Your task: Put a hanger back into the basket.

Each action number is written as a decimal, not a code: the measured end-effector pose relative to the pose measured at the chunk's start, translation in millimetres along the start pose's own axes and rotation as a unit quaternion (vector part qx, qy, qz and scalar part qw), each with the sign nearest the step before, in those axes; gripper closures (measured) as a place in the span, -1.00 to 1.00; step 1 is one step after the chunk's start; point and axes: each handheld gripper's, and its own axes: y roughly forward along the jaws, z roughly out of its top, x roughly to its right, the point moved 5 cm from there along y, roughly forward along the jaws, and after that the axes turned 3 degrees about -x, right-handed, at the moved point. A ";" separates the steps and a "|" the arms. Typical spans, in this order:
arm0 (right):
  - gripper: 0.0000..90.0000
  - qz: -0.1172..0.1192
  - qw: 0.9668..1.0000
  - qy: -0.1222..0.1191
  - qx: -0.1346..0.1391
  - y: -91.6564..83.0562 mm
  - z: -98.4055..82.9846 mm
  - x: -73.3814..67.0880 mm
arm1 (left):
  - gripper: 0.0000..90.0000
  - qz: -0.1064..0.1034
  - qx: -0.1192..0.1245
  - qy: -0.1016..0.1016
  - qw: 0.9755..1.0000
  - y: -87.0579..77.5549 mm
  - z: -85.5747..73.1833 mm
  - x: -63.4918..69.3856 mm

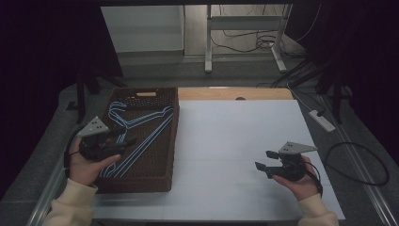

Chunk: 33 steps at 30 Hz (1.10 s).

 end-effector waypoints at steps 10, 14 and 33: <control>-0.24 -0.004 1.000 0.016 0.023 -7.8 -2.9 -0.6 | -0.11 -0.033 0.013 0.003 0.999 6.2 -17.6 31.1; -0.24 -0.009 0.999 0.023 0.029 -13.2 -8.4 -0.5 | -0.12 -0.042 0.011 -0.002 0.999 12.4 -28.2 38.1; -0.24 -0.010 0.999 0.025 0.033 -16.7 -16.2 -0.8 | -0.13 -0.043 0.009 -0.001 0.999 26.8 -43.4 49.6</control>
